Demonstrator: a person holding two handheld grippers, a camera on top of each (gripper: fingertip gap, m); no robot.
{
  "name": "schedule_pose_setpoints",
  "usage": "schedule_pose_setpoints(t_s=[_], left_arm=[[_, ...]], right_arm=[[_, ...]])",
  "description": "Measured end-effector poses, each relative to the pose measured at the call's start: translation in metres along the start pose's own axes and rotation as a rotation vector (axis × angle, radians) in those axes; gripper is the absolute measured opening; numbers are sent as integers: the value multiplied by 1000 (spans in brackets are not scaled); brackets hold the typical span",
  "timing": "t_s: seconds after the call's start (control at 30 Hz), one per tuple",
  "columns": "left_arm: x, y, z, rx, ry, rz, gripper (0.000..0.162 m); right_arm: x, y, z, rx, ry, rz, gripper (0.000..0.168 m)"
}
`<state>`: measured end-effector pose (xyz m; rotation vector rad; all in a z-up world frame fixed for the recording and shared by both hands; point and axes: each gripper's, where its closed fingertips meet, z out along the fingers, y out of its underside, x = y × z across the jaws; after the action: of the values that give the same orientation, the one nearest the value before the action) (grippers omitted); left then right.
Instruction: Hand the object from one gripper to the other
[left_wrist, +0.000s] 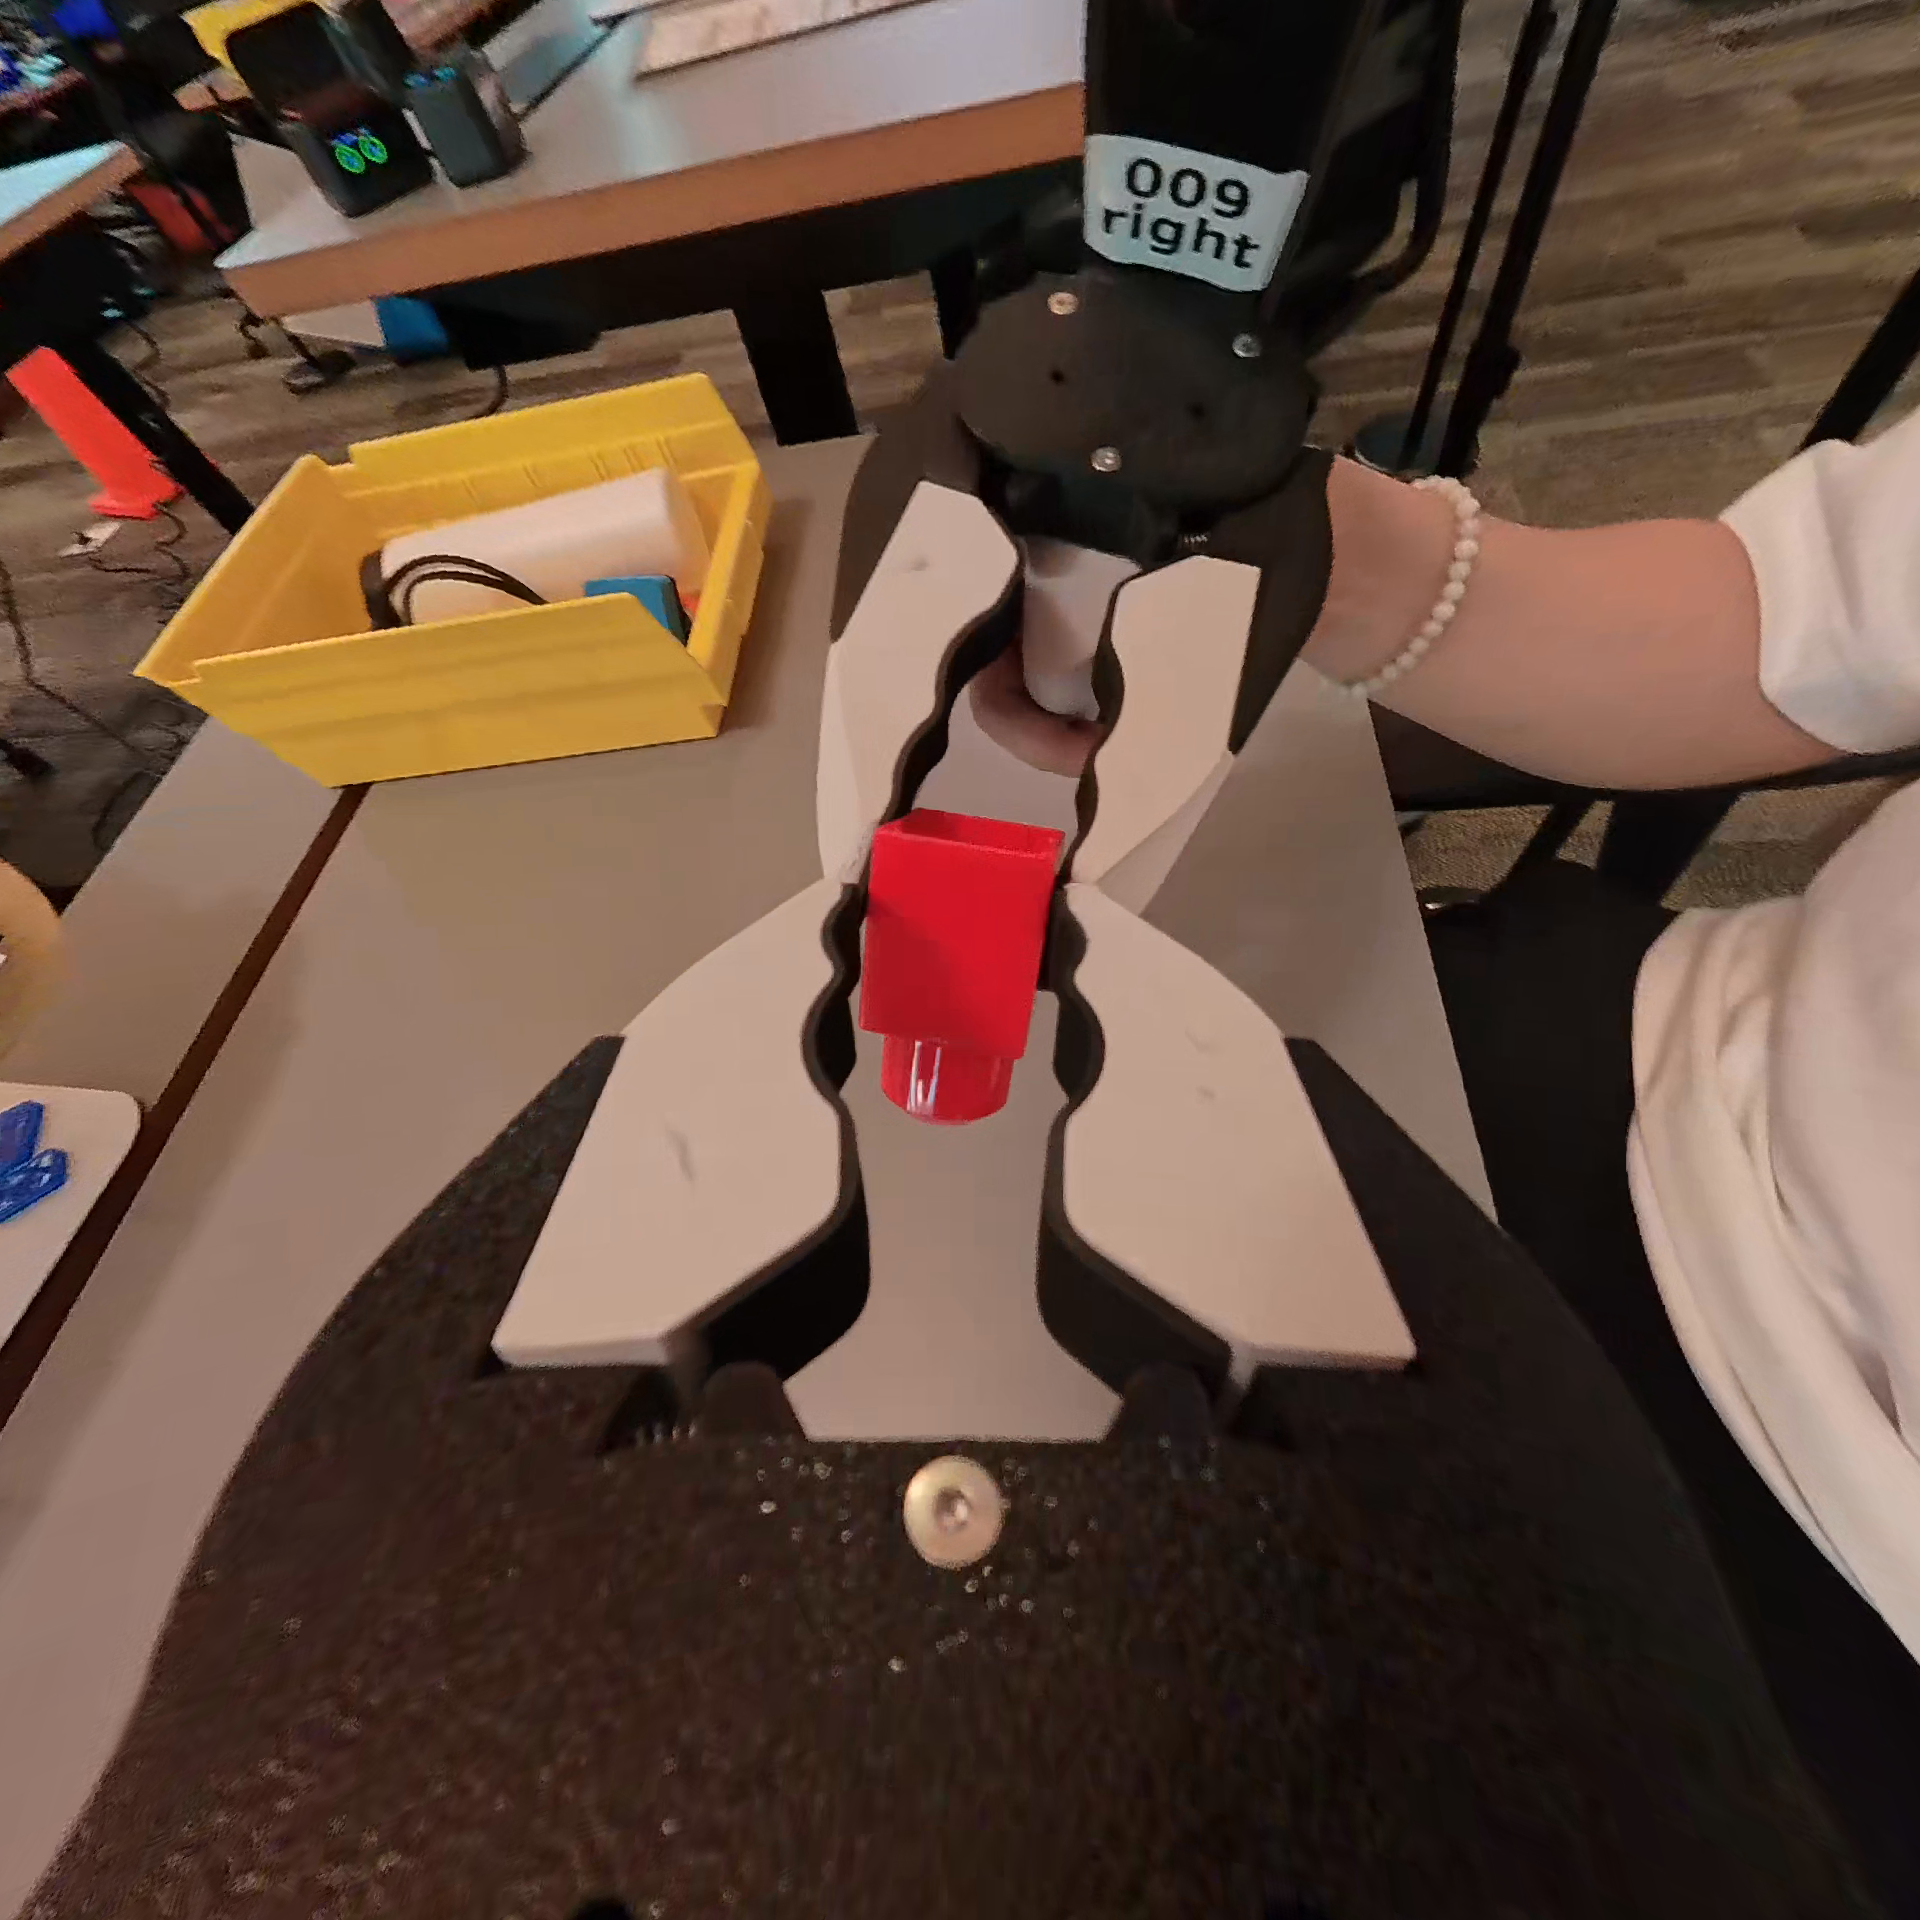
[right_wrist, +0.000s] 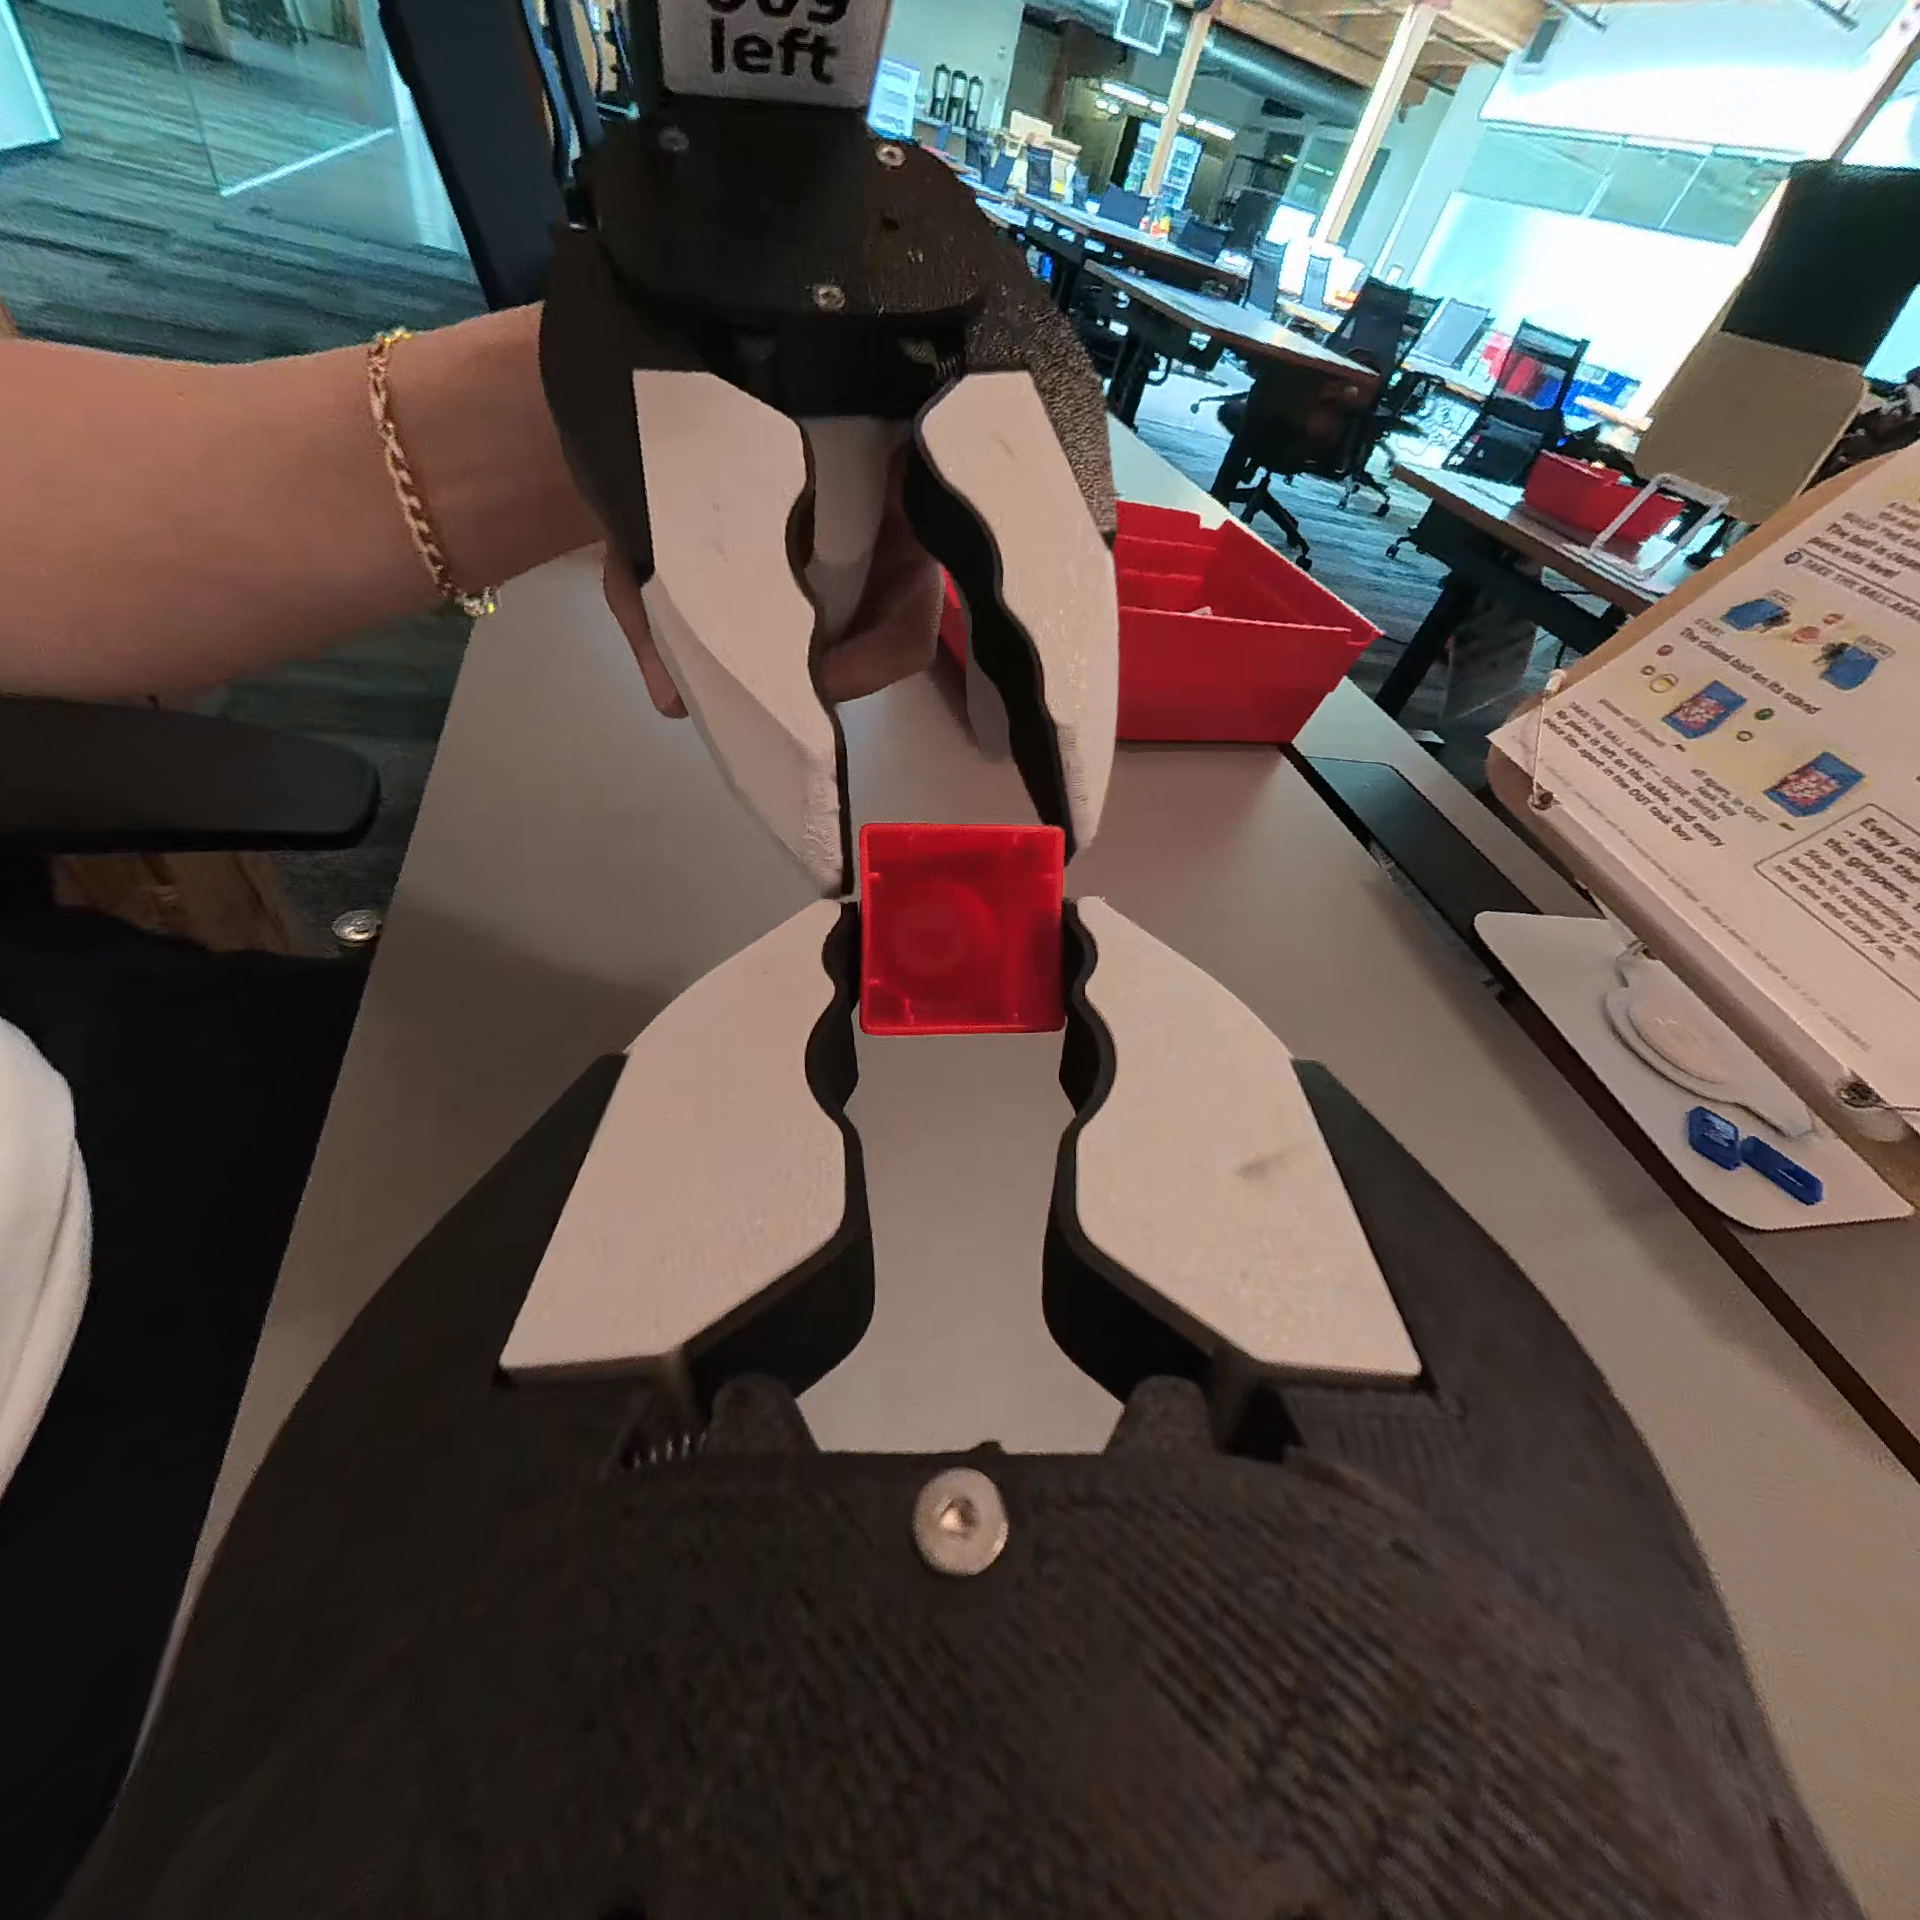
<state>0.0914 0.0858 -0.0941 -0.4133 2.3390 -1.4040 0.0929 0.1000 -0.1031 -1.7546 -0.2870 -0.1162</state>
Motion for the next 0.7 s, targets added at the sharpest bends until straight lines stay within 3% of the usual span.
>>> schedule_pose_setpoints(t_s=[0.3,0.57,0.7], left_arm=[[3,2,1,-27,-15,87,32],[-19,-47,-26,531,-69,-247,31],[-21,-46,-28,661,-54,-314,31]], right_arm=[[-5,3,1,5,-28,-23,38],[22,-30,-13,335,74,159,52],[18,-41,-14,430,32,205,39]])
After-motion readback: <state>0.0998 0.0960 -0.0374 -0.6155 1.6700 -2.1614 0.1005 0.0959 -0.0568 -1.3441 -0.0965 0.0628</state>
